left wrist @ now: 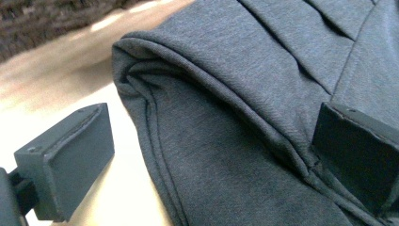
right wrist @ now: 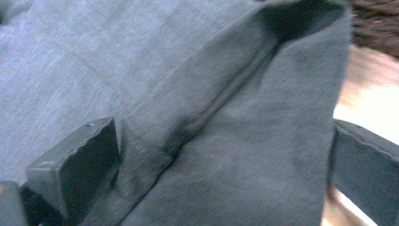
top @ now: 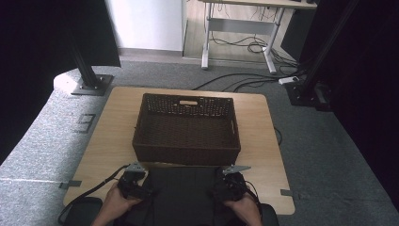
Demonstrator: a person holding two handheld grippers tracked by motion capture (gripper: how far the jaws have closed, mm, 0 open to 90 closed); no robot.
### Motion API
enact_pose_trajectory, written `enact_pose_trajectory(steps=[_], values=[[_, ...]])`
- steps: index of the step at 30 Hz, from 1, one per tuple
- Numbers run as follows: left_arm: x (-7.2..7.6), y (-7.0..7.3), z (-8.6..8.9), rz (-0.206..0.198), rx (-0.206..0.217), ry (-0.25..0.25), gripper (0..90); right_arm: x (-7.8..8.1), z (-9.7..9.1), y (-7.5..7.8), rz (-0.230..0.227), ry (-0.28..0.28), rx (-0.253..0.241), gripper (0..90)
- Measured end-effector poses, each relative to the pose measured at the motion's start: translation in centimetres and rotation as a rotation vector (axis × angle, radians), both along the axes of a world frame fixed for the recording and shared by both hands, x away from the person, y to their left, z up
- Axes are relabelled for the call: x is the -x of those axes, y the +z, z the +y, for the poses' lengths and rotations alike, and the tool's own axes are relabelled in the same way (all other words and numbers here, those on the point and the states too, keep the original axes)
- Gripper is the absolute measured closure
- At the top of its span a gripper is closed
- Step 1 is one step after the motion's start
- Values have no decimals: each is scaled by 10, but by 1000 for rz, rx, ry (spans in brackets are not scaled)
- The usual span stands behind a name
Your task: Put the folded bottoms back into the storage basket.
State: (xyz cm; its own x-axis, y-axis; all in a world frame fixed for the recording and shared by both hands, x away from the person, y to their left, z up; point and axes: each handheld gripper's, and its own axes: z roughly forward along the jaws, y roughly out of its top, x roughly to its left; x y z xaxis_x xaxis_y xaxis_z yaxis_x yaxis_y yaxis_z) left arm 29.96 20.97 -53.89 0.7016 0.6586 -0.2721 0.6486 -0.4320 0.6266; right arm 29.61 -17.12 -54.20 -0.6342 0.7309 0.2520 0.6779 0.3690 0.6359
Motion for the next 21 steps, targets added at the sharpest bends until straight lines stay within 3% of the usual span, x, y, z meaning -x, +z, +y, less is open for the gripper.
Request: enact_pose_trajectory(steps=[2, 6, 11, 14, 21], values=[[3, 1, -1, 21, 12, -38, 4, 2, 2, 2, 24, 40, -24, 123], [7, 1, -2, 7, 4, -51, 22, 2, 6, 3, 52, 85, -57, 162], [9, 1, -6, -2, 24, -53, 125, -1, 11, 5, 84, 114, -58, 265], [7, 0, -9, -1, 37, -69, 227, -7, 10, 3, 128, 142, -124, 368], [-1, -1, -16, 14, 65, -84, 338, -16, 13, -1, 180, 166, -186, 438]])
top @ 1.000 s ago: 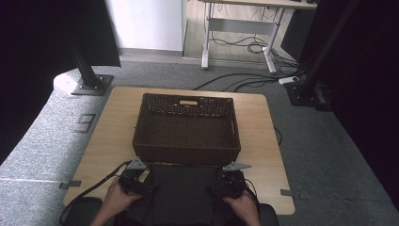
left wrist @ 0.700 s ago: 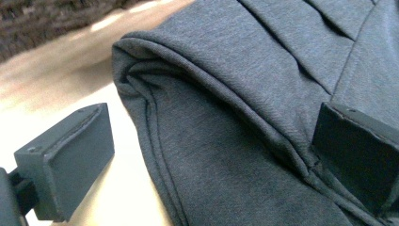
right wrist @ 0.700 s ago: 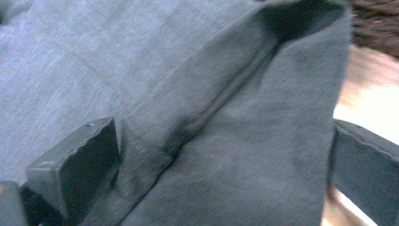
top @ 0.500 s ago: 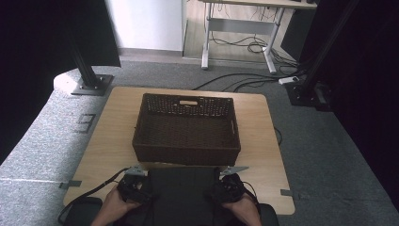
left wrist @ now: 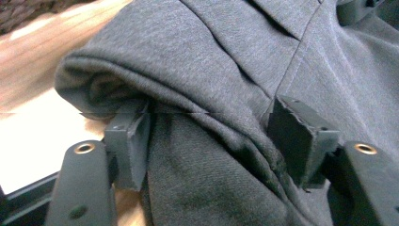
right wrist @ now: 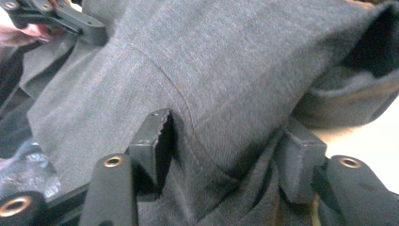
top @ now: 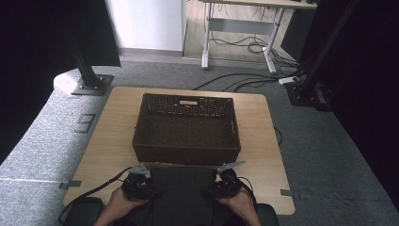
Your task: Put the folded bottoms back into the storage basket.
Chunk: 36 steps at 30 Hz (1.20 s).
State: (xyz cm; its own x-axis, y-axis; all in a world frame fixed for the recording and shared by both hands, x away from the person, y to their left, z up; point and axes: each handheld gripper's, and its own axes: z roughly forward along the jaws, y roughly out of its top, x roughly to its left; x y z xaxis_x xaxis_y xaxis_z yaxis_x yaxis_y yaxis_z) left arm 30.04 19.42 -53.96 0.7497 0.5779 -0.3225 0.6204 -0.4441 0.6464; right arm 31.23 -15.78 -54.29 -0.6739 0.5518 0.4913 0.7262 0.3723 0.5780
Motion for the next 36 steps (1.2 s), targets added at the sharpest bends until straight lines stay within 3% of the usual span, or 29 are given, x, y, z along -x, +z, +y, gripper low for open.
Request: enact_pose_trajectory(steps=[5, 8, 10, 12, 19, 23, 28, 36], values=[[-6, 0, -5, 4, 4, -4, 382, -6, 10, -2, 26, 26, -28, 441], [-8, 0, -7, 9, 1, -3, 415, -8, 16, -5, 31, 37, -54, 520], [-10, 1, -6, 42, 12, -2, 474, -8, 17, -7, 28, 42, -69, 575], [-11, 1, -5, 49, 30, -9, 557, -5, 16, -8, 14, 41, -79, 610], [-10, 7, -1, -1, 51, -24, 659, 7, 16, -1, -93, 31, -65, 655], [-8, 14, 2, -39, 71, -33, 670, 13, 17, 8, -165, 30, -58, 663], [-4, 24, 6, -83, 99, -56, 671, 16, 16, 16, -213, 42, -73, 664], [-2, 44, 11, -116, 143, -60, 672, 21, 16, 32, -305, 50, -89, 665]])
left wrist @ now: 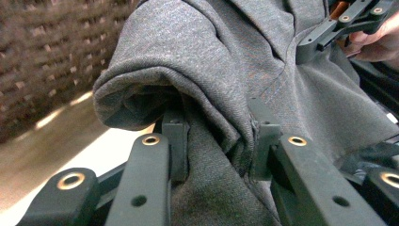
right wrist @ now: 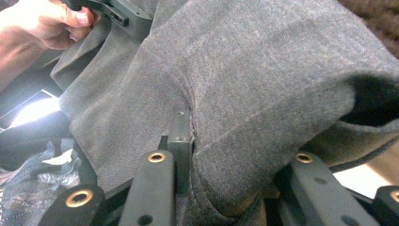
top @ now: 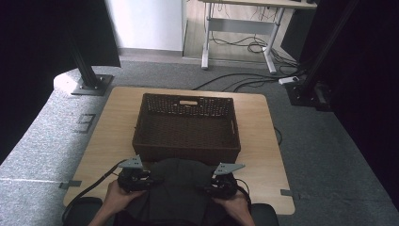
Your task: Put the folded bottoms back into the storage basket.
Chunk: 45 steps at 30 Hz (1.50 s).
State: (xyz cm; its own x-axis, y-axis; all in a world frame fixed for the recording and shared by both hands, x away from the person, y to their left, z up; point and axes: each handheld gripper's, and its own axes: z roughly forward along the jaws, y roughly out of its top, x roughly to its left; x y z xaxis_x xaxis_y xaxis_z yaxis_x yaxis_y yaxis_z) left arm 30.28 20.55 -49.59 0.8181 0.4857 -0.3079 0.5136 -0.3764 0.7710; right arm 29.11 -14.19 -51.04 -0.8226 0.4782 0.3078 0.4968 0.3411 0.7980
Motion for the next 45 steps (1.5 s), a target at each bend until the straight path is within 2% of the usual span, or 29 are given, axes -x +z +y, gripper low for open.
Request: enact_pose_trajectory(steps=[12, 20, 28, 32, 45], values=[[-4, 39, 5, -65, 83, -27, 674, 0, -3, 37, -110, 1, -24, 675], [-12, 57, 8, -82, 126, -35, 675, -5, -2, 59, -167, -1, -21, 690], [-20, 77, 9, -101, 148, -38, 676, -10, -2, 79, -215, -11, -15, 691], [-25, 90, 8, -115, 154, -36, 675, -14, -3, 96, -242, -18, -12, 691], [-49, 133, 4, -161, 164, -30, 675, -35, -7, 133, -282, -43, -21, 691]])
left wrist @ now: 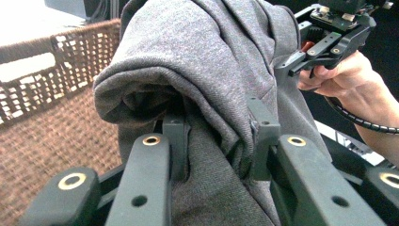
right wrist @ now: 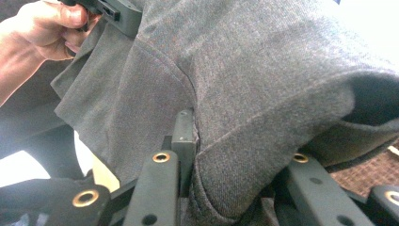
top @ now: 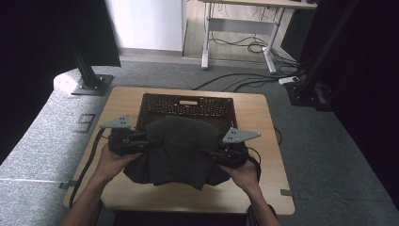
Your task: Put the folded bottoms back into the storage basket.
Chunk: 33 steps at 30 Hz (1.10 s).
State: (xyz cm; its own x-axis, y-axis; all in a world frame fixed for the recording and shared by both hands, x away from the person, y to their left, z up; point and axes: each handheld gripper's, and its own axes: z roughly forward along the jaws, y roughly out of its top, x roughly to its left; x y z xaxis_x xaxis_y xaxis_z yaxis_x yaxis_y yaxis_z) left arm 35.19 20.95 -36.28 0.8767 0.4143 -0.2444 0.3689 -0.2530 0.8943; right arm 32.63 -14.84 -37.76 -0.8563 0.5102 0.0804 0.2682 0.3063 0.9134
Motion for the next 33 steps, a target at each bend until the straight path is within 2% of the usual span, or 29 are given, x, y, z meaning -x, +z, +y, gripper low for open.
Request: enact_pose_trajectory(steps=[8, 17, 24, 33], values=[[-24, 23, -3, -30, 9, 0, 675, -21, -2, 24, -40, -19, 10, 691], [-56, 37, -4, -49, 39, 15, 675, -48, 0, 43, -93, -67, 33, 692], [-82, 34, -3, -49, 45, 27, 675, -72, 5, 45, -115, -95, 57, 692], [-114, 20, 0, -8, 35, 51, 675, -103, 15, 35, -86, -130, 96, 692]])
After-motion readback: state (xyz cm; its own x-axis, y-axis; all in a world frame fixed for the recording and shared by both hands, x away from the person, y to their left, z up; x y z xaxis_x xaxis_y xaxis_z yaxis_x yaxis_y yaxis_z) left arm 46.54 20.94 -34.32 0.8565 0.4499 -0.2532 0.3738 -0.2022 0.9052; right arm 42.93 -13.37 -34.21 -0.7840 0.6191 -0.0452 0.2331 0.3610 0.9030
